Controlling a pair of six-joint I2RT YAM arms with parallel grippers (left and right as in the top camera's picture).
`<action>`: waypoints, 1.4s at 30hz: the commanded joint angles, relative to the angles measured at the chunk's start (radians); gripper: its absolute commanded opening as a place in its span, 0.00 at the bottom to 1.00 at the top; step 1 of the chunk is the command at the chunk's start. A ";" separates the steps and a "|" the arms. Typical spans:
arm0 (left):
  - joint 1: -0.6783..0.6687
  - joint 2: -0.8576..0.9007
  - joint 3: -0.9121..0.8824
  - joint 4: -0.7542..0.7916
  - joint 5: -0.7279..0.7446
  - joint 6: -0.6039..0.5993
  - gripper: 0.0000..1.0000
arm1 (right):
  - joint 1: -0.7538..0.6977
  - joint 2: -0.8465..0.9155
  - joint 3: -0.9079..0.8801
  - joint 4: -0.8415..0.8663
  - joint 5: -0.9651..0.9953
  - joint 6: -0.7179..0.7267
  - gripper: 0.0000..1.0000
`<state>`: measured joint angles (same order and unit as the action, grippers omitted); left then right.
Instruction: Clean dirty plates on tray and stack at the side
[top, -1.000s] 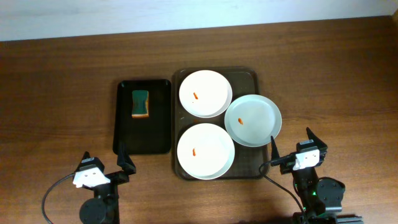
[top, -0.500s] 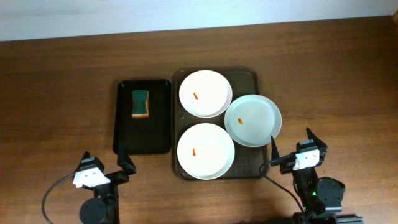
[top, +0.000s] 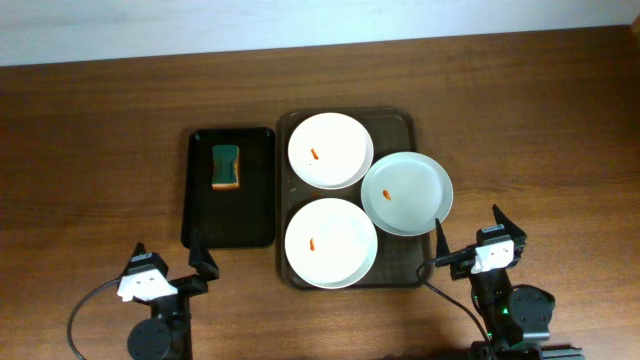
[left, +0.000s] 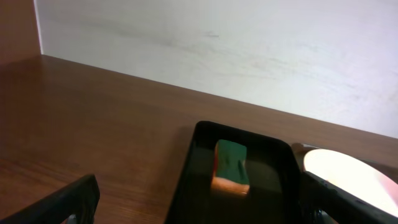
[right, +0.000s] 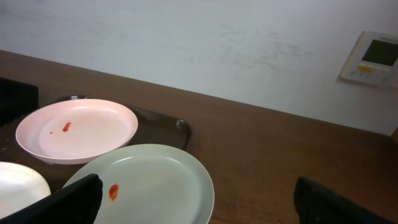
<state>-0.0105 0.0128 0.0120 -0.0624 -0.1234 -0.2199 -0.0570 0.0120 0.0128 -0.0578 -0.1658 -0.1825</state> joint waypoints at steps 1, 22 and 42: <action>-0.004 -0.008 -0.003 0.010 0.037 0.012 1.00 | 0.007 -0.007 -0.007 0.004 -0.006 0.006 0.98; -0.004 0.047 0.144 0.115 0.244 0.013 1.00 | 0.007 0.017 0.122 0.017 -0.288 0.143 0.98; -0.042 1.256 1.087 -0.665 0.408 -0.002 0.99 | 0.007 1.112 1.060 -0.761 -0.437 0.168 0.95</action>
<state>-0.0181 1.1728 1.0809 -0.7242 0.2619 -0.2203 -0.0570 1.0294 1.0534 -0.7940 -0.5812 -0.0414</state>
